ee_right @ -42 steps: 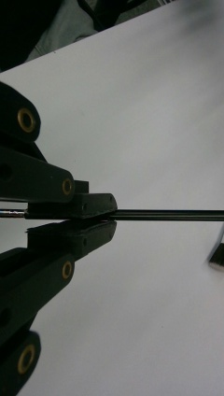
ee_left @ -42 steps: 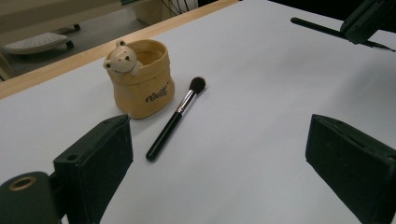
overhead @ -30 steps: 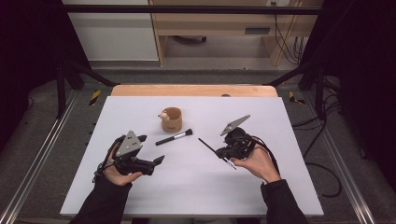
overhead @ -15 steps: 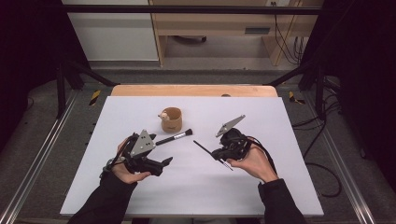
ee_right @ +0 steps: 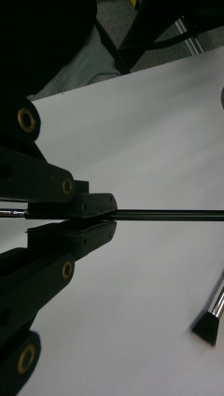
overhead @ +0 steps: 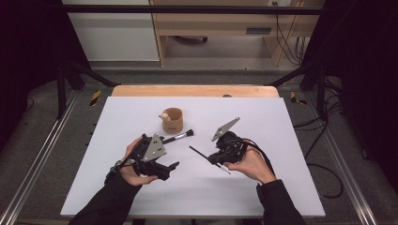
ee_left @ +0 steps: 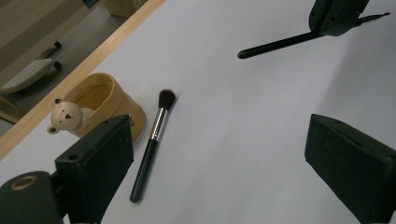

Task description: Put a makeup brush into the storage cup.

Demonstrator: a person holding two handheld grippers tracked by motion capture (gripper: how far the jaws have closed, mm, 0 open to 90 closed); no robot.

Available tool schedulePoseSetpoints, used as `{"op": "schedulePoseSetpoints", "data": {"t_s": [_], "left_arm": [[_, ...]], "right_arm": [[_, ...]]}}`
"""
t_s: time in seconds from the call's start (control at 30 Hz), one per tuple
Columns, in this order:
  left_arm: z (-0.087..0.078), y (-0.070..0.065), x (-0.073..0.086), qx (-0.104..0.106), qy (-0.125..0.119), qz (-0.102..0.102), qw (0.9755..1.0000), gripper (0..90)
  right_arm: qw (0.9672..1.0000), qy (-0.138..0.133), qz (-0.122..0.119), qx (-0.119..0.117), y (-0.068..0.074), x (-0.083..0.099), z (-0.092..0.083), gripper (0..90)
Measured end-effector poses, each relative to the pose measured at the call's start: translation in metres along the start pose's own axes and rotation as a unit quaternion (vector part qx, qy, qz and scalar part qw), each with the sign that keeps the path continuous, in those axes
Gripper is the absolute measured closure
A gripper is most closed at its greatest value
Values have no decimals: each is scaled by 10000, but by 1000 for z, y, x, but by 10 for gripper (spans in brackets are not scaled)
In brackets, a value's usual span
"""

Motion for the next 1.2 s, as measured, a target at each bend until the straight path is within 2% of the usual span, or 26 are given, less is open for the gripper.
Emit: {"op": "schedulePoseSetpoints", "data": {"t_s": [0.13,0.33,0.37,0.43,0.6,0.77,0.93,1.0,1.17,1.2], "left_arm": [[3,-3,-3,30,32,160,9999,78],[7,-5,-6,58,79,293,9995,79],[7,-6,-8,68,102,388,9992,79],[8,-7,-8,73,81,389,9992,80],[10,-11,-10,121,112,553,9983,90],[15,-18,-7,176,234,774,9966,92],[18,-25,-6,240,313,1073,9934,110],[18,-26,-6,247,301,1086,9933,113],[21,-31,-7,317,308,1257,9911,133],[22,-33,-7,353,325,1314,9902,135]], "right_arm": [[10000,53,-11,-78,3,-1,5,858],[9998,78,-42,-149,4,-3,8,859],[9998,89,-19,-164,4,-4,9,858],[9998,84,-29,-179,4,-4,10,858],[9996,123,-37,-248,6,-4,12,858],[9996,152,-23,-256,8,-3,14,858],[9992,227,-49,-318,9,-3,17,858],[9992,232,-50,-330,10,-3,17,859],[9990,302,-22,-339,12,-3,18,859],[9989,301,-92,-355,11,-2,19,859]]}}
Point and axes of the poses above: each handheld gripper's, and its own axes: z roughly forward along the jaws, x roughly out of its underside, y roughly to its left, the point moved 1 cm from there along z, roughly forward along the jaws, and after that the axes turned 14 degrees about -y, right-handed, at the moved point
